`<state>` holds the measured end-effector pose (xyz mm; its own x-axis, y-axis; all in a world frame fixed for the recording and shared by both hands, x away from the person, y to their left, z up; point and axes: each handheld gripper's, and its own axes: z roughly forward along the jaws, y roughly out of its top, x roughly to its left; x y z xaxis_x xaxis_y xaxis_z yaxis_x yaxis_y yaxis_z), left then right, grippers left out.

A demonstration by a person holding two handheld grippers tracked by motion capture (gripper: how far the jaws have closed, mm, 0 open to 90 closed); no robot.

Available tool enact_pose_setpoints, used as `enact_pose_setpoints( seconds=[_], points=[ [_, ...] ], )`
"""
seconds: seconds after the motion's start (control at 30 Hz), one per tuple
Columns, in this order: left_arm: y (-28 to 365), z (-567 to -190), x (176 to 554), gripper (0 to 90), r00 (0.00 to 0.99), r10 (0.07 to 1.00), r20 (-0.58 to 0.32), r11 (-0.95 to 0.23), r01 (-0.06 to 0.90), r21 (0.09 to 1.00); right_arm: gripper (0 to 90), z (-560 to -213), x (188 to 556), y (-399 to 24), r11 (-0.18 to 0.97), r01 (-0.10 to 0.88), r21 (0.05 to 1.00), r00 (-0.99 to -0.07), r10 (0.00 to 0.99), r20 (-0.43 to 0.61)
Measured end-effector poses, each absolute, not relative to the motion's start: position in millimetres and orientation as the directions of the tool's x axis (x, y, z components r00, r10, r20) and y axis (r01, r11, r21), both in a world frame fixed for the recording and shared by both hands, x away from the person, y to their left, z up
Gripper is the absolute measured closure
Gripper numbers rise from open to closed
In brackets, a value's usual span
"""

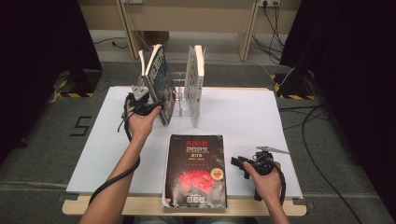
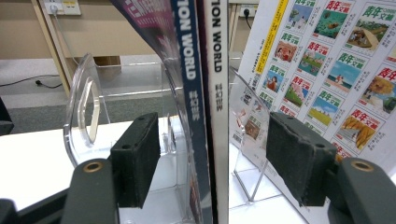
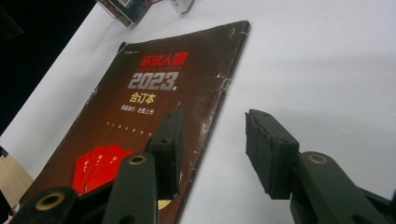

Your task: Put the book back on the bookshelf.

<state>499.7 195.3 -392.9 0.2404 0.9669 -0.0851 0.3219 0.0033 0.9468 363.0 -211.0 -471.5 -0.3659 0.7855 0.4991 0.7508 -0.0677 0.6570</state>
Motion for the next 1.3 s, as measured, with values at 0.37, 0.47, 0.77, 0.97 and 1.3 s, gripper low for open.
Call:
enact_pose_setpoints(
  seconds=[0.37, 0.47, 0.77, 0.97, 1.3],
  points=[
    [192.1, -371.8, 525.2, 57.8, 0.205, 0.968, -0.145, 0.079, 0.302, 0.950, 57.5, -472.7, 362.8, -211.4, -0.068, 0.757, 0.650, -0.361, 0.785, 0.503],
    [188.9, -371.7, 531.7, 68.5, 0.190, 0.966, -0.175, 0.108, 0.318, 0.942, 57.5, -472.9, 362.8, -212.5, -0.067, 0.757, 0.650, -0.363, 0.784, 0.504],
    [149.3, -367.1, 535.8, 72.7, 0.192, 0.967, -0.166, 0.098, 0.320, 0.942, 57.5, -472.5, 363.3, -214.4, -0.069, 0.754, 0.653, -0.363, 0.785, 0.502],
    [132.9, -365.9, 537.4, 72.1, 0.195, 0.960, -0.200, 0.125, 0.339, 0.932, 57.6, -472.3, 363.4, -215.9, -0.079, 0.760, 0.645, -0.354, 0.782, 0.513],
    [117.1, -368.8, 534.6, 61.6, 0.242, 0.964, -0.112, 0.031, 0.315, 0.949, 57.6, -471.8, 362.6, -216.3, -0.080, 0.758, 0.647, -0.354, 0.783, 0.512]
  ],
)
